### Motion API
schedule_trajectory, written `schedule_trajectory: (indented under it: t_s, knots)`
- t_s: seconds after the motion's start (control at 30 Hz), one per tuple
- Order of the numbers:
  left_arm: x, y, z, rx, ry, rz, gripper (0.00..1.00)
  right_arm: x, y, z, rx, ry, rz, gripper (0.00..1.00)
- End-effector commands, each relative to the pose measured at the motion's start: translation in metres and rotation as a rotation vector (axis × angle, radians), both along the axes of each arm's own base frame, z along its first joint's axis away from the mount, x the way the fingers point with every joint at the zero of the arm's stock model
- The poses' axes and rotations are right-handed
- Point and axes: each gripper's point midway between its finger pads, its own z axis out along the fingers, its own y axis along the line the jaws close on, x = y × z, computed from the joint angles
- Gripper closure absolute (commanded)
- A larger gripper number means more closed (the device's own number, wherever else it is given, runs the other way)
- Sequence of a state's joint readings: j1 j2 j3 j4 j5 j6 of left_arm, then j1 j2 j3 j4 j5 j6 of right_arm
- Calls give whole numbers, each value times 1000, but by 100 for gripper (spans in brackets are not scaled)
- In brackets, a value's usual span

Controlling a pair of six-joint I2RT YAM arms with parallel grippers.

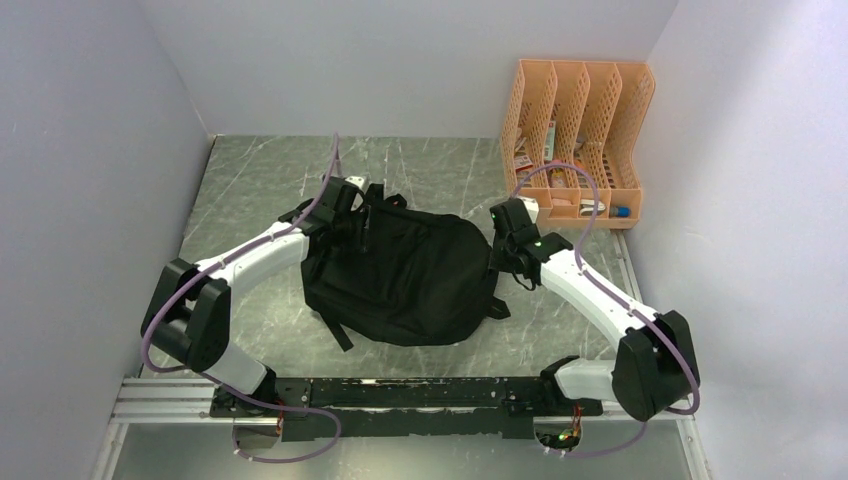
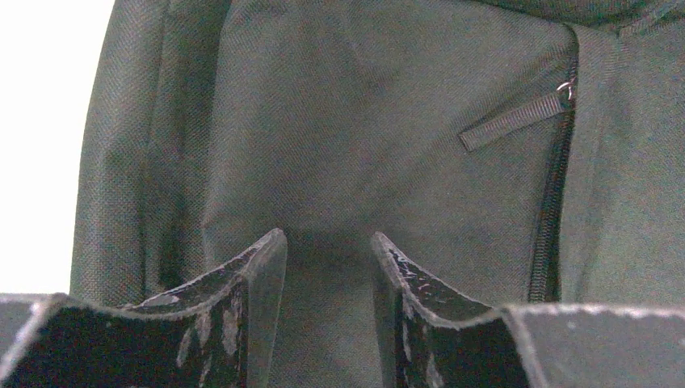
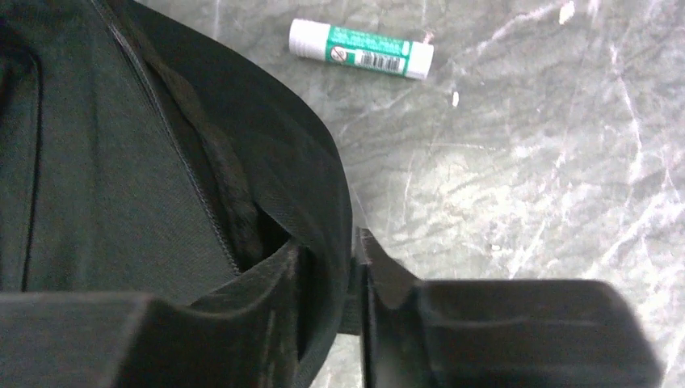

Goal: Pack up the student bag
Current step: Adjust the student bag at the center of the board.

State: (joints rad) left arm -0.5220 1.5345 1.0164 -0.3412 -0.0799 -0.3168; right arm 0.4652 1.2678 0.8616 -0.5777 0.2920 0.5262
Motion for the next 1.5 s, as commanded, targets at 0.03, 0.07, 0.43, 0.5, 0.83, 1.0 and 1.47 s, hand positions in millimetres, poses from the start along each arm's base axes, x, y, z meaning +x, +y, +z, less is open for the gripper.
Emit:
schedule_trajectory:
  t_s: [0.03, 0.07, 0.43, 0.5, 0.83, 1.0, 1.47]
  knots:
    - [3, -4, 3, -13, -14, -2, 53, 24, -2, 7, 29, -71, -8, 81]
    - [2, -4, 3, -12, -13, -2, 53, 23, -4, 8, 27, -80, -21, 84]
    - [1, -3, -4, -3, 2, -1, 54, 29, -17, 49, 85, -256, -93, 100]
    - [1, -3, -6, 2, 6, -1, 54, 30, -17, 54, 90, -272, -86, 100]
    - [-2, -12, -7, -9, 9, -49, 56, 27, 3, 64, 203, -349, 6, 100]
    - [-4, -17, -8, -8, 11, -71, 57, 26, -12, 54, 122, -286, -54, 80]
    - [-10, -21, -8, -9, 12, -87, 57, 41, -5, 24, 44, -158, -10, 54]
